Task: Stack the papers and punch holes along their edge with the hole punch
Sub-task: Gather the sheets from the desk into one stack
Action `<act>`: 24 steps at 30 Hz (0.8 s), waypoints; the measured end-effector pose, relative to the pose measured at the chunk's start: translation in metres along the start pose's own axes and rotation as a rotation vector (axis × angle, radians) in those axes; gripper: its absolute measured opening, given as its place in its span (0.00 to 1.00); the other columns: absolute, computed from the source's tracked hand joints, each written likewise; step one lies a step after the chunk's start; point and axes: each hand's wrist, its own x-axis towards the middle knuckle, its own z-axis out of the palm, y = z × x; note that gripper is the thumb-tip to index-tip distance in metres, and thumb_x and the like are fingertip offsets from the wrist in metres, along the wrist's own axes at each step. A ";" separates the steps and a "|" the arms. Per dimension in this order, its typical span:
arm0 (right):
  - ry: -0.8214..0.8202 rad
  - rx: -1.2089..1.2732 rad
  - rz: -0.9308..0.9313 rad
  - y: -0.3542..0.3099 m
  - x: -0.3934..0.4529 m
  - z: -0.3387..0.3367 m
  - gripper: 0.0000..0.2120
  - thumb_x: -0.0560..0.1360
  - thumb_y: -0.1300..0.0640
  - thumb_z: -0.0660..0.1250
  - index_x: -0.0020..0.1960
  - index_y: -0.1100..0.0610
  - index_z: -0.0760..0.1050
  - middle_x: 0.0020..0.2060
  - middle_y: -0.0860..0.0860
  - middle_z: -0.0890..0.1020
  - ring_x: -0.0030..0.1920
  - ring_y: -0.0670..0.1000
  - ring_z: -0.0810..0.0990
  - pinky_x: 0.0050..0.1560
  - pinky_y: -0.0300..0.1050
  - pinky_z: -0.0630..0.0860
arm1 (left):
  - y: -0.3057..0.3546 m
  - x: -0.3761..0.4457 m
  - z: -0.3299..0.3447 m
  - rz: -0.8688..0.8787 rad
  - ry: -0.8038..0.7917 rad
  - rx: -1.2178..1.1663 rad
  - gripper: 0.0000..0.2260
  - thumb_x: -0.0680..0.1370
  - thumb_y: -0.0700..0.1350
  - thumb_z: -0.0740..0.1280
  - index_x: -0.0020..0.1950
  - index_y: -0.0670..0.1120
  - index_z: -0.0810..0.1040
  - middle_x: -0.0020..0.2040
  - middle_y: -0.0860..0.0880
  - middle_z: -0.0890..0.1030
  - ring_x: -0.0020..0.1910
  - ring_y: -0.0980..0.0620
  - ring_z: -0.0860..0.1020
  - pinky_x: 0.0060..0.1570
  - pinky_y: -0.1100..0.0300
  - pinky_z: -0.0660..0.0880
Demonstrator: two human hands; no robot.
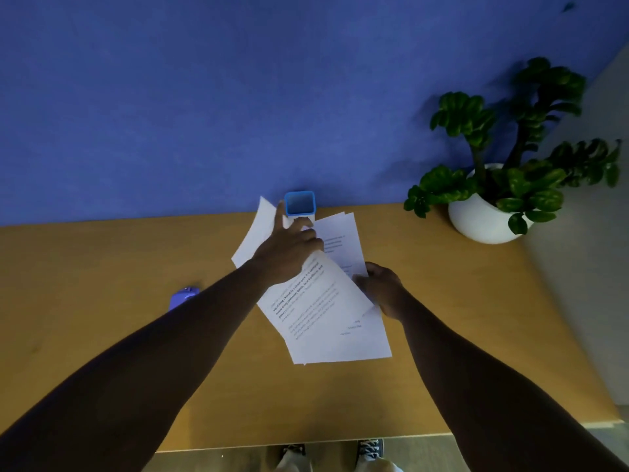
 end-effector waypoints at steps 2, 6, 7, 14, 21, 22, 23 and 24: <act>-0.036 0.053 0.017 0.000 -0.002 0.002 0.13 0.76 0.62 0.70 0.60 0.57 0.80 0.53 0.55 0.85 0.51 0.59 0.84 0.50 0.54 0.82 | 0.012 0.012 -0.005 0.077 0.004 0.026 0.17 0.72 0.39 0.71 0.59 0.51 0.80 0.58 0.51 0.82 0.71 0.43 0.70 0.70 0.28 0.38; -0.069 0.094 0.059 0.000 -0.006 0.000 0.10 0.78 0.57 0.68 0.59 0.54 0.81 0.49 0.55 0.86 0.47 0.59 0.84 0.42 0.47 0.79 | 0.033 0.026 -0.008 0.146 -0.069 0.092 0.16 0.75 0.48 0.71 0.63 0.54 0.78 0.66 0.52 0.79 0.74 0.45 0.66 0.71 0.26 0.43; -0.074 0.092 0.073 0.000 -0.007 0.000 0.09 0.78 0.56 0.67 0.57 0.53 0.81 0.48 0.55 0.86 0.45 0.58 0.84 0.40 0.46 0.79 | 0.038 0.028 -0.008 0.157 -0.069 0.089 0.15 0.75 0.49 0.71 0.62 0.54 0.78 0.66 0.53 0.79 0.74 0.46 0.66 0.71 0.26 0.43; -0.177 0.282 0.095 0.009 -0.008 -0.005 0.16 0.77 0.67 0.63 0.48 0.49 0.85 0.43 0.57 0.86 0.37 0.56 0.84 0.35 0.46 0.79 | 0.056 0.028 -0.001 -0.041 0.118 -0.201 0.18 0.76 0.50 0.71 0.66 0.56 0.76 0.69 0.54 0.76 0.75 0.48 0.65 0.74 0.33 0.48; -0.200 0.412 0.086 0.013 -0.008 -0.007 0.20 0.76 0.73 0.59 0.57 0.54 0.80 0.44 0.58 0.86 0.37 0.57 0.84 0.33 0.47 0.80 | 0.049 0.024 0.002 -0.653 0.324 -0.360 0.36 0.70 0.72 0.65 0.71 0.53 0.69 0.73 0.48 0.69 0.75 0.45 0.65 0.74 0.34 0.49; -0.200 0.417 0.085 0.012 -0.008 -0.007 0.19 0.76 0.72 0.59 0.58 0.54 0.79 0.45 0.58 0.86 0.38 0.57 0.85 0.34 0.48 0.81 | 0.046 0.023 0.003 -0.745 0.355 -0.368 0.37 0.70 0.72 0.64 0.71 0.52 0.68 0.73 0.47 0.69 0.74 0.45 0.65 0.74 0.34 0.52; -0.196 0.420 0.086 0.011 -0.008 -0.008 0.18 0.77 0.71 0.60 0.58 0.54 0.79 0.45 0.58 0.86 0.38 0.58 0.85 0.34 0.48 0.81 | 0.042 0.021 0.003 -0.836 0.378 -0.372 0.38 0.69 0.73 0.64 0.71 0.51 0.68 0.72 0.46 0.69 0.74 0.45 0.65 0.73 0.34 0.54; -0.189 0.420 0.088 0.011 -0.007 -0.009 0.17 0.77 0.70 0.61 0.58 0.54 0.79 0.46 0.58 0.86 0.39 0.58 0.85 0.34 0.48 0.81 | 0.038 0.018 0.004 -0.929 0.390 -0.383 0.39 0.68 0.73 0.65 0.71 0.50 0.67 0.72 0.46 0.69 0.73 0.44 0.65 0.72 0.35 0.56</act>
